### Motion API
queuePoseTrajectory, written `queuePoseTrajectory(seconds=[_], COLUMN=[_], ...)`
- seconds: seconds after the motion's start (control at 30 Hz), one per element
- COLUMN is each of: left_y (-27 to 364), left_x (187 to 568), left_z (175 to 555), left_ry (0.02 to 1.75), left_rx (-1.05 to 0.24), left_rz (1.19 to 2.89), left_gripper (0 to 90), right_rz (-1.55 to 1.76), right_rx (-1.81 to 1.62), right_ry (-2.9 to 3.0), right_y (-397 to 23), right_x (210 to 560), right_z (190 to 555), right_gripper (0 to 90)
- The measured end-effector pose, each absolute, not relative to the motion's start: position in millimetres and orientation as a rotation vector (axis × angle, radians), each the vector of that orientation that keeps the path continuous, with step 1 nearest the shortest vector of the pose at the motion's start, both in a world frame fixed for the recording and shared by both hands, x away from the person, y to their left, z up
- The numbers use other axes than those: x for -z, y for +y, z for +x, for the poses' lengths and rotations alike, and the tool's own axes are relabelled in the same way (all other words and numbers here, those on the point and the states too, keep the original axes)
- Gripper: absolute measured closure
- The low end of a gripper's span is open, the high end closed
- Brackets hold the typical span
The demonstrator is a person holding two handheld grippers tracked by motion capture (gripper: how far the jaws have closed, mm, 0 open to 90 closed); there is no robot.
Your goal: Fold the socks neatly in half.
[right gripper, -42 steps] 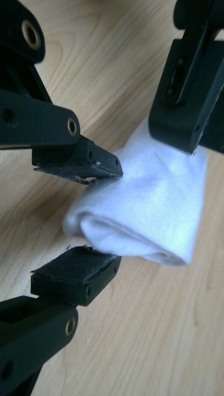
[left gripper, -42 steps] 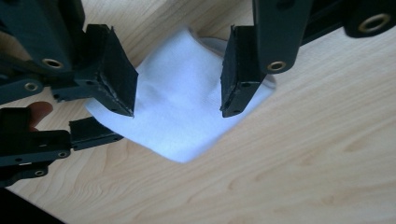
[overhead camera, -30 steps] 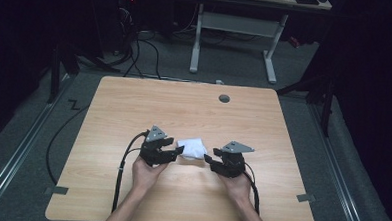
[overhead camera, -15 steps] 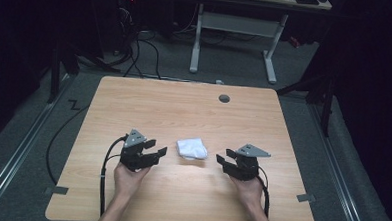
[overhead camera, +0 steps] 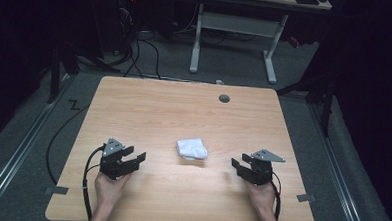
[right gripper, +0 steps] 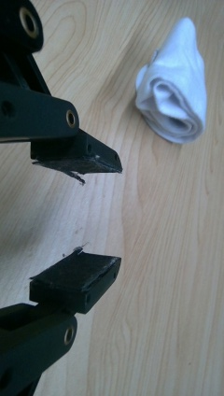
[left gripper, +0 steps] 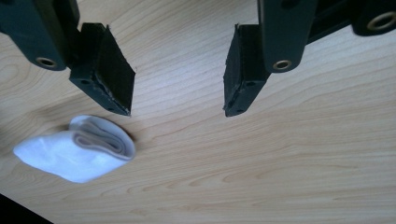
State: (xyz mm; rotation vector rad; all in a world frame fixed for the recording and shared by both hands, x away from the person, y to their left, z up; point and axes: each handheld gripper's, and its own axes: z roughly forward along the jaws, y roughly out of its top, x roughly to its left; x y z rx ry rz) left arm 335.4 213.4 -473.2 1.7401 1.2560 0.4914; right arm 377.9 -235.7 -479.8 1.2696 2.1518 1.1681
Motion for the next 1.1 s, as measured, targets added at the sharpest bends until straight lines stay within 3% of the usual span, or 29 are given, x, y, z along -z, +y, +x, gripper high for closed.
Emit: queuePoseTrajectory(seconds=[1.1], left_y=[236], left_x=[504], left_z=[357], left_ry=[1.453], left_rx=[-0.596], left_rz=[1.799], left_gripper=[43.6], right_rz=[1.417], right_rx=[-0.953], right_ry=[2.082], right_y=[-271], right_x=[503], right_z=[387], right_gripper=[44.0])
